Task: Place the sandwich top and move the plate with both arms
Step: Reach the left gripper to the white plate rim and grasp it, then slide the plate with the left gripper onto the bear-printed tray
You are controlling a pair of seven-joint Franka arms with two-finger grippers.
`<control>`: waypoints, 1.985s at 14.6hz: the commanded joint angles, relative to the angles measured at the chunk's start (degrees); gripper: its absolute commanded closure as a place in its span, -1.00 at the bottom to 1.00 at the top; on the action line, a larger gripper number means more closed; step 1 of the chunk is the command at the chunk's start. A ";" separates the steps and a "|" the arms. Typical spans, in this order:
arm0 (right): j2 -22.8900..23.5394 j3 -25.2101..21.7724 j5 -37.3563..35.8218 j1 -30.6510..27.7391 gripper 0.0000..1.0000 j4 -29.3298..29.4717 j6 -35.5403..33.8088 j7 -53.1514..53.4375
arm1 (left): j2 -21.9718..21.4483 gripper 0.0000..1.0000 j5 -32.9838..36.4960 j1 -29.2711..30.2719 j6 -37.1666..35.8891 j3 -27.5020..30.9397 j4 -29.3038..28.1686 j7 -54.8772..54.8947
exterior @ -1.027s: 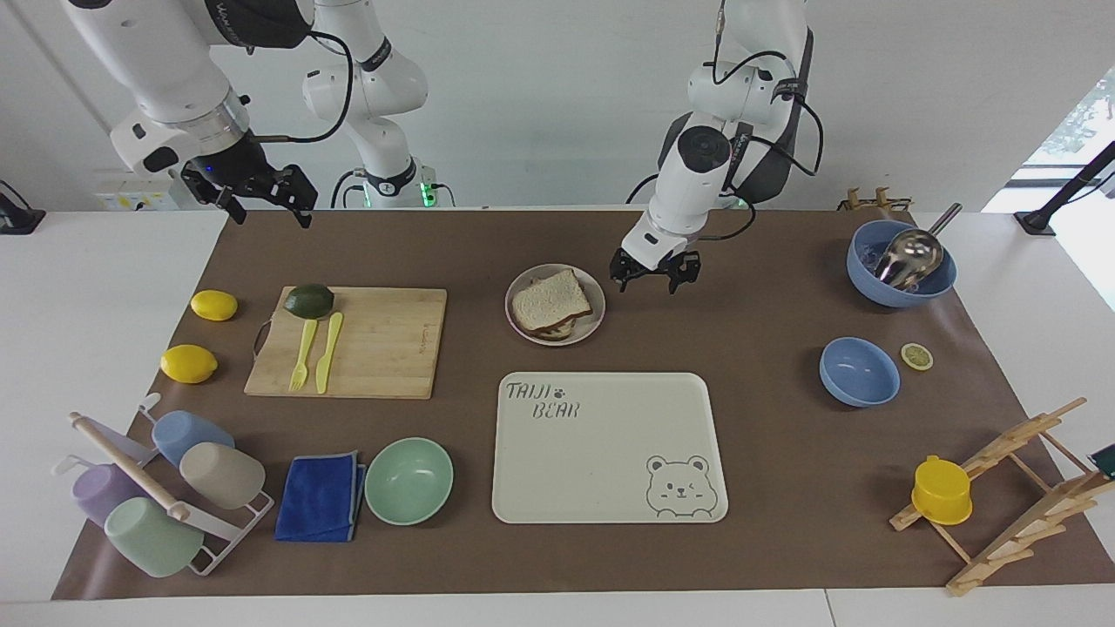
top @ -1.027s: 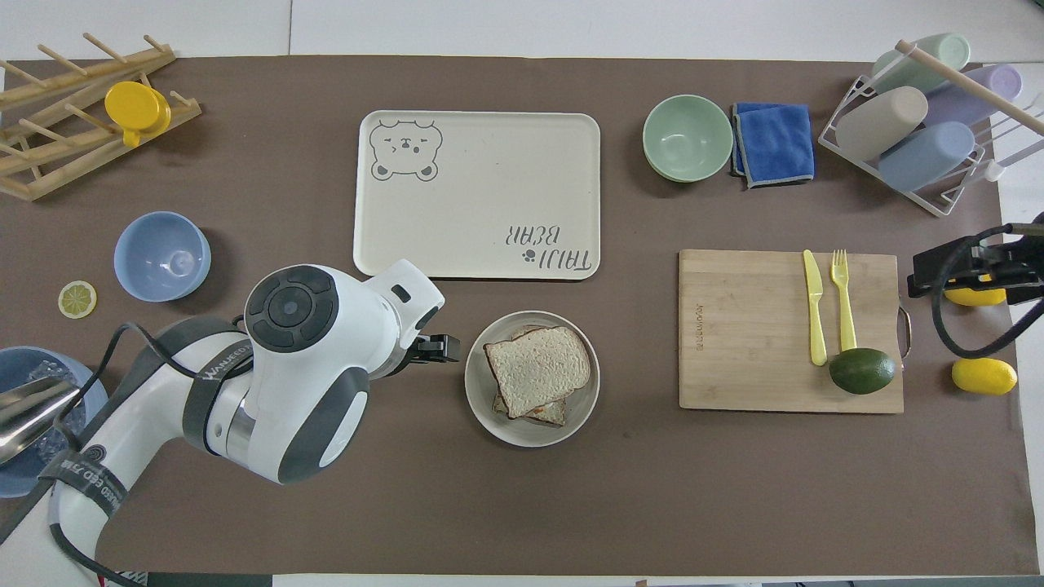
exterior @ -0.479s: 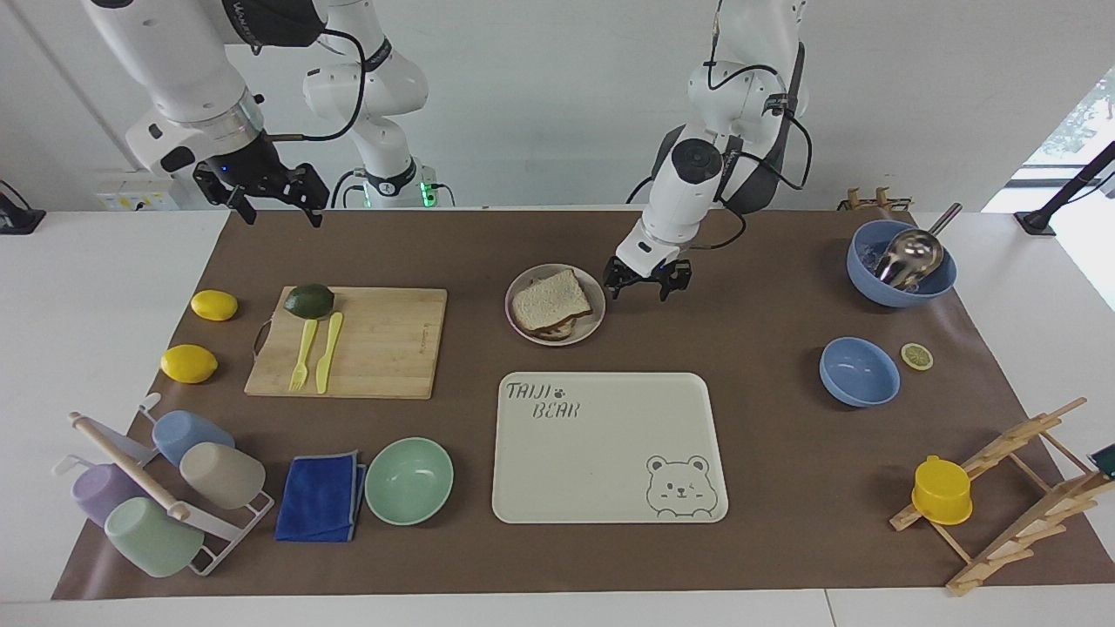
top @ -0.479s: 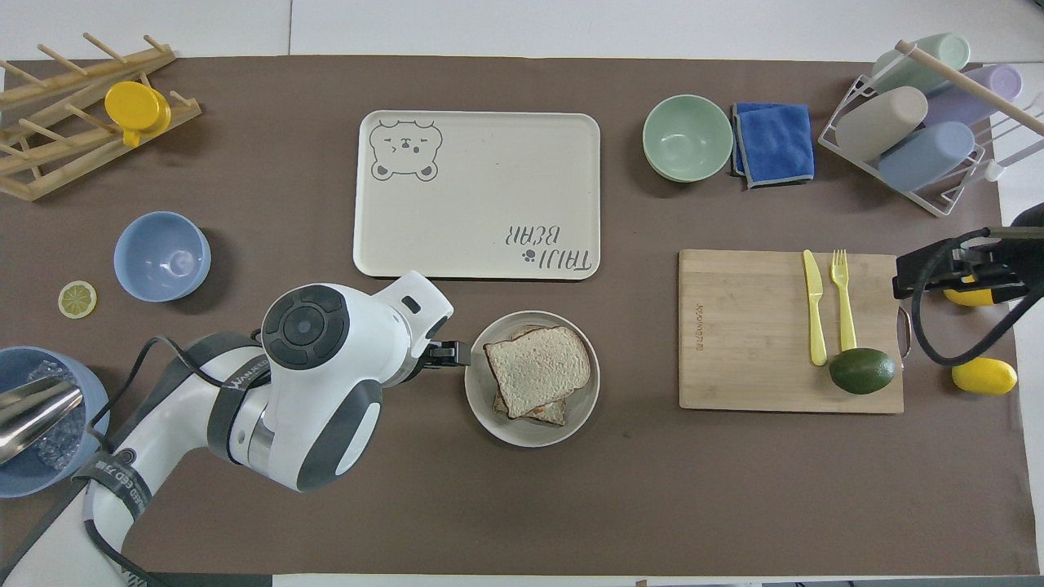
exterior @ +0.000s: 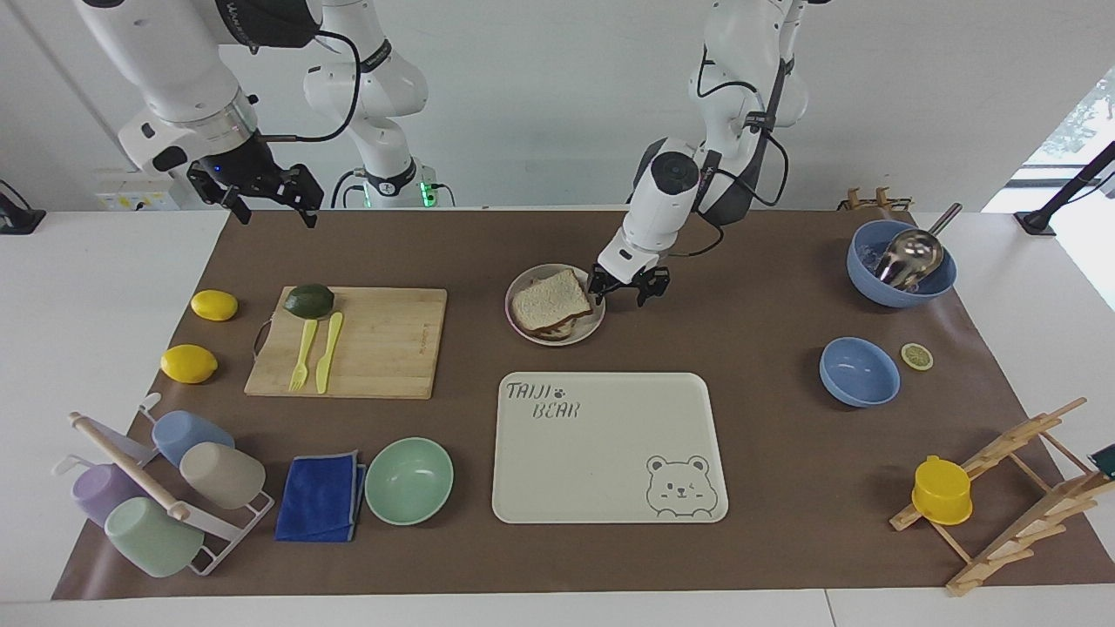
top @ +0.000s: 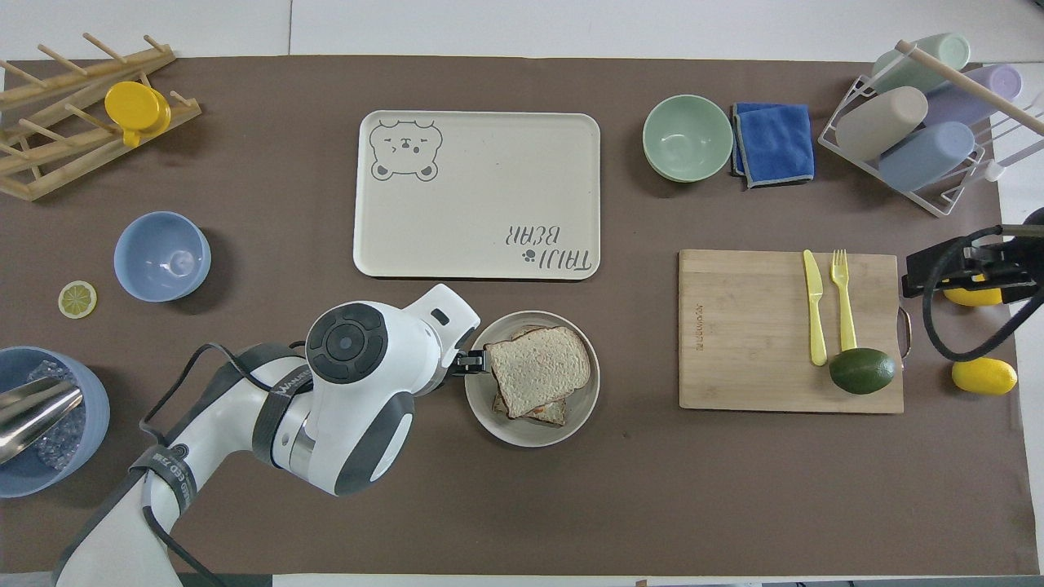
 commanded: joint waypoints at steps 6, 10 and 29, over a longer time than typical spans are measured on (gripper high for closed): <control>0.05 0.39 0.80 -2.06 -1.00 0.49 0.73 -1.90 | 1.29 -0.28 -2.11 -2.74 2.70 0.75 -1.34 -0.93; 0.49 -1.80 0.36 -2.32 -1.00 1.90 0.82 -2.25 | 1.38 -0.15 -2.64 -2.83 2.88 0.75 -1.60 -1.10; -0.21 -1.37 0.80 -1.44 -1.00 0.59 0.30 -3.65 | 1.38 1.00 -5.09 -3.27 4.11 0.75 -2.75 -1.02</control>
